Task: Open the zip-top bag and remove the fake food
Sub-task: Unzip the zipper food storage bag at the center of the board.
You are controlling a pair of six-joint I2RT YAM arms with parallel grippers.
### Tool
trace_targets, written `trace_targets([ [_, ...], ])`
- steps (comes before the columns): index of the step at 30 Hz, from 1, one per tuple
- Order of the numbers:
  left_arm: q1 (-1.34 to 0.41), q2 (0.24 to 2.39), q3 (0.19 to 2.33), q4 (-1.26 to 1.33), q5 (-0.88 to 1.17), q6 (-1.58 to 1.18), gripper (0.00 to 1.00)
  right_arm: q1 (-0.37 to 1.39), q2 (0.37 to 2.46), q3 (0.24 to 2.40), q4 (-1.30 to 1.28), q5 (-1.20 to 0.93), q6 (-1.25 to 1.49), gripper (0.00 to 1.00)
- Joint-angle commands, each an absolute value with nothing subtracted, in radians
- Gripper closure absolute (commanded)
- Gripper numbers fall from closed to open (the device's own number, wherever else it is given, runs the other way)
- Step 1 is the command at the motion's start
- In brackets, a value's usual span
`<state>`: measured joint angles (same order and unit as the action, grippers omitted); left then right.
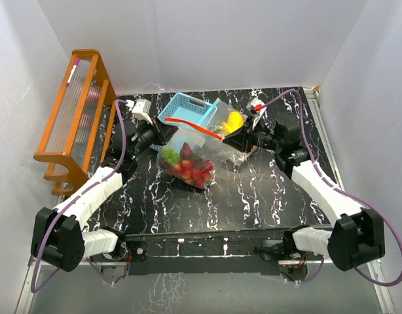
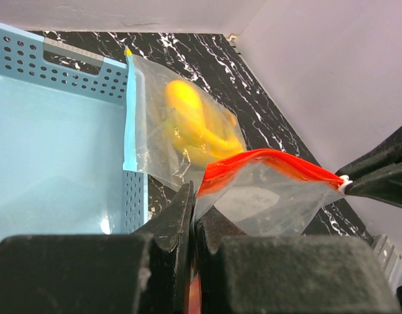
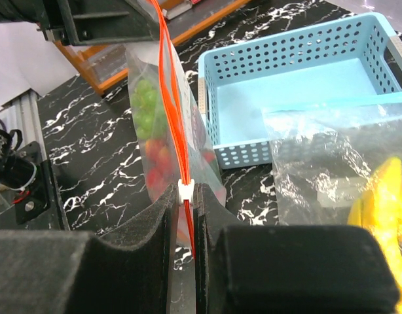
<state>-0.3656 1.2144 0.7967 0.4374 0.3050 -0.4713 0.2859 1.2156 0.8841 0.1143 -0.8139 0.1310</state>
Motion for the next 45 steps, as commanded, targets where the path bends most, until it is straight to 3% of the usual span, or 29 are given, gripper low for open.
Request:
trace_targets([
  [1,-0.337,1.2,0.857,0.484,0.285,-0.517,1.0,0.276,1.126,0.86,0.062,-0.735,0.093,0.92],
  [12,-0.285,1.204,0.84,0.493,0.354,-0.54,1.0,0.276,1.014,0.826,-0.091,-0.597,0.036,0.92],
  [18,-0.284,1.267,0.803,0.636,0.479,-0.638,1.0,0.275,1.038,0.845,-0.082,-0.684,0.038,0.91],
  [23,-0.291,1.347,0.764,0.79,0.601,-0.716,1.0,0.275,1.102,0.904,-0.044,-0.758,0.045,0.56],
  [26,-0.298,1.364,0.748,0.814,0.641,-0.717,1.0,0.276,1.13,0.919,0.028,-0.743,0.063,0.47],
  [28,-0.3,1.364,0.747,0.816,0.663,-0.711,1.0,0.276,1.162,0.924,0.087,-0.739,0.083,0.49],
  [33,-0.307,1.392,0.748,0.813,0.692,-0.71,1.0,0.28,1.296,1.012,0.112,-0.81,0.115,0.76],
  [35,-0.309,1.397,0.751,0.811,0.697,-0.71,1.0,0.293,1.32,1.03,0.134,-0.821,0.127,0.8],
  [43,-0.31,1.41,0.75,0.812,0.695,-0.715,1.0,0.374,1.352,1.064,0.147,-0.827,0.124,0.8],
  [45,-0.311,1.413,0.749,0.814,0.694,-0.721,1.0,0.397,1.344,1.055,0.146,-0.816,0.118,0.74],
])
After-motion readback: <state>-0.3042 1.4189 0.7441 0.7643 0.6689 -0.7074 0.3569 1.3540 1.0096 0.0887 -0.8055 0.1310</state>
